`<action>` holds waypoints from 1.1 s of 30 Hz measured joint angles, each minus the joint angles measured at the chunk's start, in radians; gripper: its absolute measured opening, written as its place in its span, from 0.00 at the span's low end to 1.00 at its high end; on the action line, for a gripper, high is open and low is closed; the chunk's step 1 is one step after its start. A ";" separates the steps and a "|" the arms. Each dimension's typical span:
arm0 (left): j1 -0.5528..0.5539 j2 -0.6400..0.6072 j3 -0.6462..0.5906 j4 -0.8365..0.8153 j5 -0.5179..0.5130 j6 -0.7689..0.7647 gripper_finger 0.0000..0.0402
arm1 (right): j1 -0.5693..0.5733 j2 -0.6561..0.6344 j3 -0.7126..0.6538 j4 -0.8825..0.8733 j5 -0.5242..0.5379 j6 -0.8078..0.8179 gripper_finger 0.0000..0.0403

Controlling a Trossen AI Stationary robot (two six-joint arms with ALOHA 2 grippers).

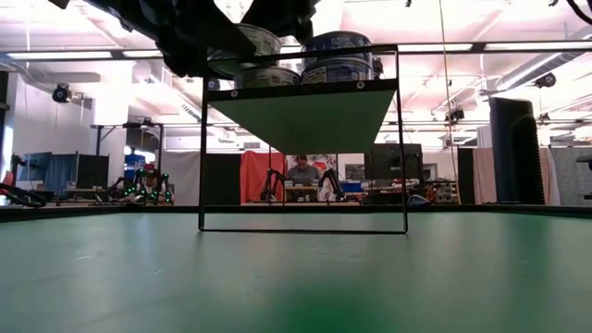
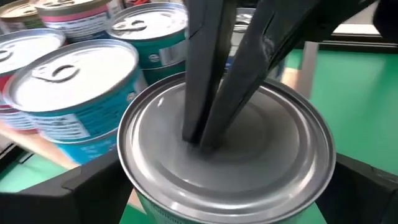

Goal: Stack canned seafood by type on shelf
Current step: Stack the green tuna can on top of the other green can on the shelf

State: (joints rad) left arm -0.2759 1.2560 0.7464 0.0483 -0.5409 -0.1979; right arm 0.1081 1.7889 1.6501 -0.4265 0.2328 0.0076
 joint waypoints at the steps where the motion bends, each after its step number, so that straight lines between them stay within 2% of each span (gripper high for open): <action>1: 0.003 -0.001 0.000 -0.004 -0.008 -0.004 1.00 | -0.001 0.000 0.002 -0.005 0.002 0.003 0.03; 5: 0.015 -0.002 0.027 -0.062 -0.017 -0.026 1.00 | -0.002 0.000 0.029 -0.026 0.003 0.005 0.03; 13: 0.017 0.040 0.197 -0.266 -0.028 -0.117 1.00 | 0.003 0.001 0.092 -0.035 -0.012 -0.007 0.03; 17: 0.017 0.086 0.254 -0.373 -0.025 -0.182 1.00 | 0.001 0.001 0.088 -0.039 -0.106 0.021 0.03; 22: 0.018 0.137 0.260 -0.370 -0.033 -0.214 1.00 | 0.005 0.001 0.076 -0.045 -0.122 0.034 0.03; 28: 0.019 0.141 0.260 -0.389 -0.045 -0.272 1.00 | 0.004 0.001 0.062 -0.063 -0.121 0.046 0.03; 33: 0.019 0.126 0.267 -0.407 0.042 -0.290 1.00 | 0.008 0.001 0.047 0.003 -0.158 0.044 0.03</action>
State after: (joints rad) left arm -0.2570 1.3815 1.0129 -0.3590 -0.4990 -0.4876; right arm 0.1158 1.7897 1.6976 -0.4236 0.0752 0.0516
